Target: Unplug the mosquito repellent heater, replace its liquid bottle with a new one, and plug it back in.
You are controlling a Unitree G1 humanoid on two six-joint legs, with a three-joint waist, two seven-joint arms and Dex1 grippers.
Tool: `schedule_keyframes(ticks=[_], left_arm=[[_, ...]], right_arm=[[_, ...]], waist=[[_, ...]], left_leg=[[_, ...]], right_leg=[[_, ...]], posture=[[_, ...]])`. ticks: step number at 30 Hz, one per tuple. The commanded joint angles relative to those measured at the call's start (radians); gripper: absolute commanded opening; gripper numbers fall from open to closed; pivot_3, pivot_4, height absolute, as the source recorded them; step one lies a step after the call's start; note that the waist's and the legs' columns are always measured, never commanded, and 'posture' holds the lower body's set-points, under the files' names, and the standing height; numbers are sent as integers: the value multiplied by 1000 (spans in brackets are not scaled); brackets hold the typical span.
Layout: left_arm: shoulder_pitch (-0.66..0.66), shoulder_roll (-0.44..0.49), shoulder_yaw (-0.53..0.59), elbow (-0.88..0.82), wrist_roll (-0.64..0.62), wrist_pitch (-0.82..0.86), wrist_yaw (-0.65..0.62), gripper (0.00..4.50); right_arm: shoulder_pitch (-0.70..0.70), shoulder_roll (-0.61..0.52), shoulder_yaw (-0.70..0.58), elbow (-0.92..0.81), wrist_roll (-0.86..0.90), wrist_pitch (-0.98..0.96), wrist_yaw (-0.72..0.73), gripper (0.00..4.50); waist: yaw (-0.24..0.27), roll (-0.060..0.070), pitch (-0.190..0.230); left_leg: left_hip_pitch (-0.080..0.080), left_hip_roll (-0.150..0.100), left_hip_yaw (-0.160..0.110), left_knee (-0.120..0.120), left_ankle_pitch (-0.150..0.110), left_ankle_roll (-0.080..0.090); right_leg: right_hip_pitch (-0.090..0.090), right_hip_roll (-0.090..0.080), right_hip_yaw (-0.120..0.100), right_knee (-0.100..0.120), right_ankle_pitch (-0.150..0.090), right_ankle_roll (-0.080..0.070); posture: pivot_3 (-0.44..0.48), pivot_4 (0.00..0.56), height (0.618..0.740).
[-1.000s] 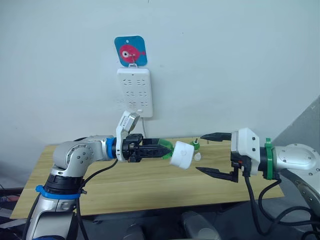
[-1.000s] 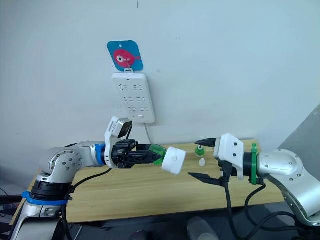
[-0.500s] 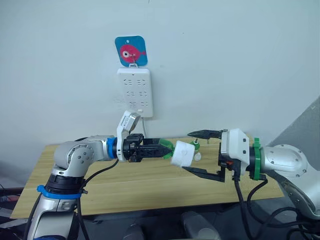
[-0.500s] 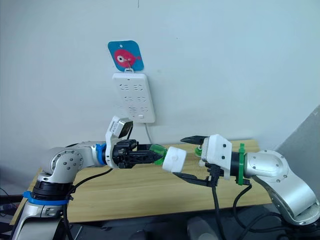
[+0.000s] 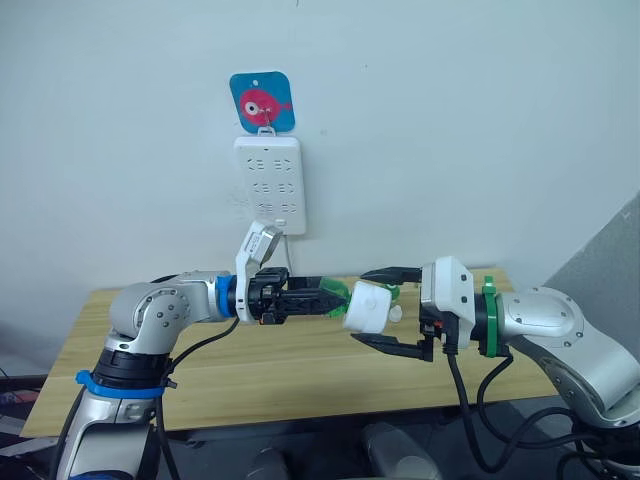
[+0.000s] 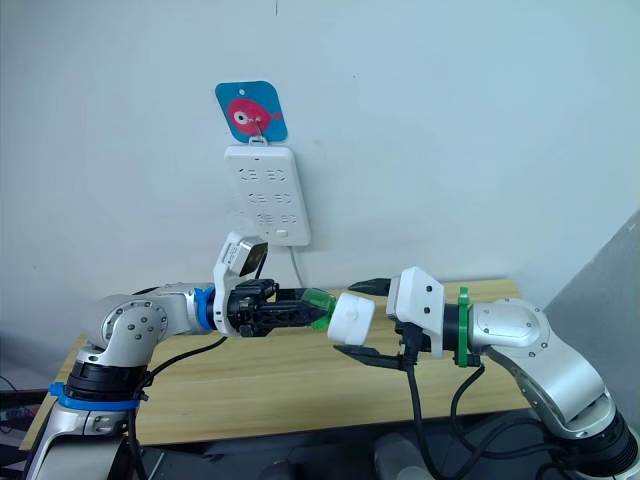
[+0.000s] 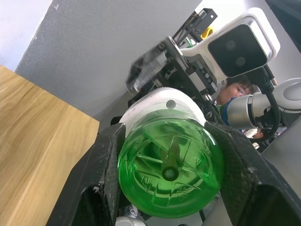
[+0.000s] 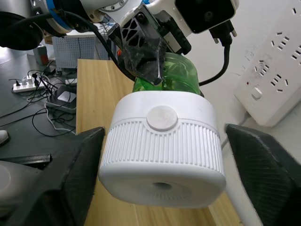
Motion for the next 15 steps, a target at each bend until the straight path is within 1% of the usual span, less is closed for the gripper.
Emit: schedule_keyframes(ticks=[1,7,11,13,14,15], left_arm=[[-9,-6,16,-36,-32,1,-4,2340],[-9,1,12,-42,-29,13,14,2338],[-30,0,22,-12,-27,37,37,2338],[-36,17,10,-11,-9,24,13,3052],[-35,26,2,-15,6,9,2,3254],[-34,35,-4,-21,20,-5,-7,3595]], right_arm=[[-2,5,-5,-6,-5,-18,2,2966],[-6,-3,-9,10,-11,-45,26,2954],[-21,-11,-17,30,-17,-64,47,2954],[-29,-14,-21,39,-19,-70,57,2954],[-33,-17,-24,45,-20,-73,63,2954],[-37,-20,-26,50,-21,-76,69,2954]], waist=[[0,0,0],[0,0,0],[0,0,0],[0,0,0],[0,0,0],[-1,0,0]], left_leg=[[0,0,0,0,0,0],[0,0,0,0,0,0],[0,0,0,0,0,0],[0,0,0,0,0,0],[0,0,0,0,0,0],[0,0,0,0,0,0]], right_leg=[[0,0,0,0,0,0],[0,0,0,0,0,0],[0,0,0,0,0,0],[0,0,0,0,0,0],[0,0,0,0,0,0],[0,0,0,0,0,0]], posture=[[-253,53,733],[-252,50,733],[-253,48,733],[-253,46,733],[-252,45,733],[-252,45,733]])
